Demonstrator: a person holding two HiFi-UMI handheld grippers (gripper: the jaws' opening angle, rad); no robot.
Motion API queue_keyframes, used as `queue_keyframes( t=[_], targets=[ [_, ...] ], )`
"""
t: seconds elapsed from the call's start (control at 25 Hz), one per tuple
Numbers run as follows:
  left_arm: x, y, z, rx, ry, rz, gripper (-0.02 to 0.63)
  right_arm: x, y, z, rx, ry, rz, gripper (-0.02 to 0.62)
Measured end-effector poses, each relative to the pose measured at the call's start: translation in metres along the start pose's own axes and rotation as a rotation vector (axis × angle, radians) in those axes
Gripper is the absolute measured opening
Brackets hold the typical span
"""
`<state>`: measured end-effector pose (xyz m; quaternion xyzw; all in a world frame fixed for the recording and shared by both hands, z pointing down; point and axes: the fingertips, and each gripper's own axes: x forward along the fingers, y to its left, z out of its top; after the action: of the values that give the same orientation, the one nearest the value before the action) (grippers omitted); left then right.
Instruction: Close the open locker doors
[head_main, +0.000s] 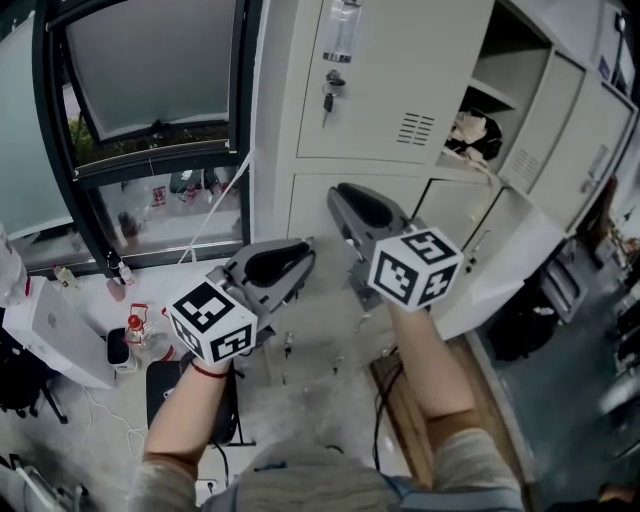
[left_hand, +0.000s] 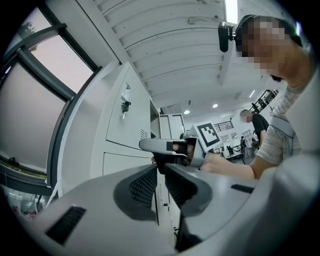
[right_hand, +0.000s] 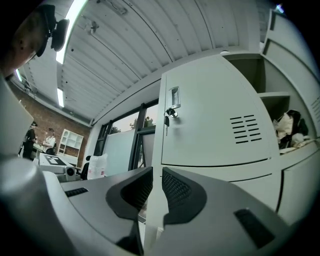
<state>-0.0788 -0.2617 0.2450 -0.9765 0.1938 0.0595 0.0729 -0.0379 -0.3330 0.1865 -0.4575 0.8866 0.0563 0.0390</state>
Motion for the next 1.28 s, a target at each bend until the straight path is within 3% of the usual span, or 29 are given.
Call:
queue_keyframes(
  t=[0.76, 1.0, 1.28],
  targets=[
    [0.010, -0.055, -0.020, 0.004, 0.004, -0.084, 0.040, -0.110, 0.035, -0.055, 0.013, 0.038, -0.022, 0.053],
    [0.036, -0.072, -0.021, 0.004, 0.003, -0.142, 0.040, -0.142, 0.016, -0.050, 0.017, 0.029, -0.055, 0.052],
    [0.093, -0.094, -0.017, 0.021, 0.006, -0.187, 0.040, -0.184, -0.036, -0.036, 0.025, 0.008, -0.082, 0.052]
  ],
)
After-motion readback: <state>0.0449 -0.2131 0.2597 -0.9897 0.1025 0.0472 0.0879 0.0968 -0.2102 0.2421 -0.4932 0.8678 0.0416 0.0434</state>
